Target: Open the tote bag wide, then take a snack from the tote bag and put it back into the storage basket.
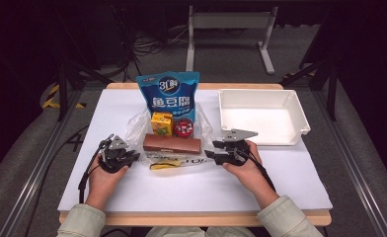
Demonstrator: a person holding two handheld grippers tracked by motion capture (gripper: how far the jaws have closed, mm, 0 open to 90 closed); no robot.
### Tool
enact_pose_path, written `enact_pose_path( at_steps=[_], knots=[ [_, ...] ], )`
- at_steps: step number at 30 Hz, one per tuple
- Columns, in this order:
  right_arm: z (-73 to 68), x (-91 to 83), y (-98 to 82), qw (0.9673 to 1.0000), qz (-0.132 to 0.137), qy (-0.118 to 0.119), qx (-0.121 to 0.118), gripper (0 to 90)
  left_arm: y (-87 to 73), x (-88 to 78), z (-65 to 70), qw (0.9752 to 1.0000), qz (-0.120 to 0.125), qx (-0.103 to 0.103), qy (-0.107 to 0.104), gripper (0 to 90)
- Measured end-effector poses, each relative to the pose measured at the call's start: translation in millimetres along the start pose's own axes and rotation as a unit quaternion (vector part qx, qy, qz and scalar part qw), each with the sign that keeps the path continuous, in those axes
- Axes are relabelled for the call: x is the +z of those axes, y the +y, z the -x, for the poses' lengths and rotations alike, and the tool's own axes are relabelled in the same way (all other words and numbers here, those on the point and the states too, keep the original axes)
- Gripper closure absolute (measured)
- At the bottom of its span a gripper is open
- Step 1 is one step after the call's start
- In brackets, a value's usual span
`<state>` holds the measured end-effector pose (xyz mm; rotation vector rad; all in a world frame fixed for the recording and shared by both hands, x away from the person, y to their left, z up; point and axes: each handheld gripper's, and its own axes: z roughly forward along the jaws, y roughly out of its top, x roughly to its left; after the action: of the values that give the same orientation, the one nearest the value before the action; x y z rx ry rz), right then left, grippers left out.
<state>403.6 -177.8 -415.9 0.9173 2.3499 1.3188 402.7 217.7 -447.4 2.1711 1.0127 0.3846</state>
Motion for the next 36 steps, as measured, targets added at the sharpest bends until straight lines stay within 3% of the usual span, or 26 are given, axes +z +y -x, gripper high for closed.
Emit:
enact_pose_path(
  at_steps=[4,8,10,14,19,23,29,30,36],
  knots=[
    [-2.4,-8.8,8.0,0.9995,0.03,0.01,-0.003,42.5,0.3,-1.7,1.1,0.9998,0.004,-0.003,-0.017,63.6],
    [-2.8,-16.9,13.3,0.9979,0.06,0.025,0.003,38.1,0.7,-4.9,3.7,0.9997,0.01,0.008,-0.023,55.1],
    [-1.8,-20.7,16.6,0.9976,0.061,0.03,0.01,37.7,0.8,-6.6,3.9,0.9996,0.013,0.008,-0.025,50.6],
    [0.2,-25.3,22.2,0.9956,0.079,0.048,0.012,38.2,1.0,-17.0,3.5,0.9984,0.042,0.0,-0.038,47.7],
    [-0.8,-28.4,31.9,0.9942,0.09,0.059,-0.002,38.2,2.0,-32.0,1.2,0.9943,0.093,-0.006,-0.052,45.3],
    [-1.4,-30.0,41.1,0.9948,0.082,0.059,-0.009,38.4,1.8,-37.0,1.7,0.9919,0.111,-0.008,-0.062,42.3],
    [-6.6,-27.4,56.7,0.9933,0.083,0.08,-0.009,36.2,1.5,-38.4,0.9,0.9911,0.115,0.001,-0.067,39.8],
    [-8.4,-25.0,62.5,0.9927,0.072,0.094,-0.022,38.1,1.2,-38.4,1.5,0.991,0.115,-0.005,-0.068,39.5],
    [-12.3,-15.4,74.8,0.9924,0.042,0.103,-0.053,39.9,0.7,-39.5,2.2,0.9909,0.116,-0.003,-0.068,39.1]
  ],
)
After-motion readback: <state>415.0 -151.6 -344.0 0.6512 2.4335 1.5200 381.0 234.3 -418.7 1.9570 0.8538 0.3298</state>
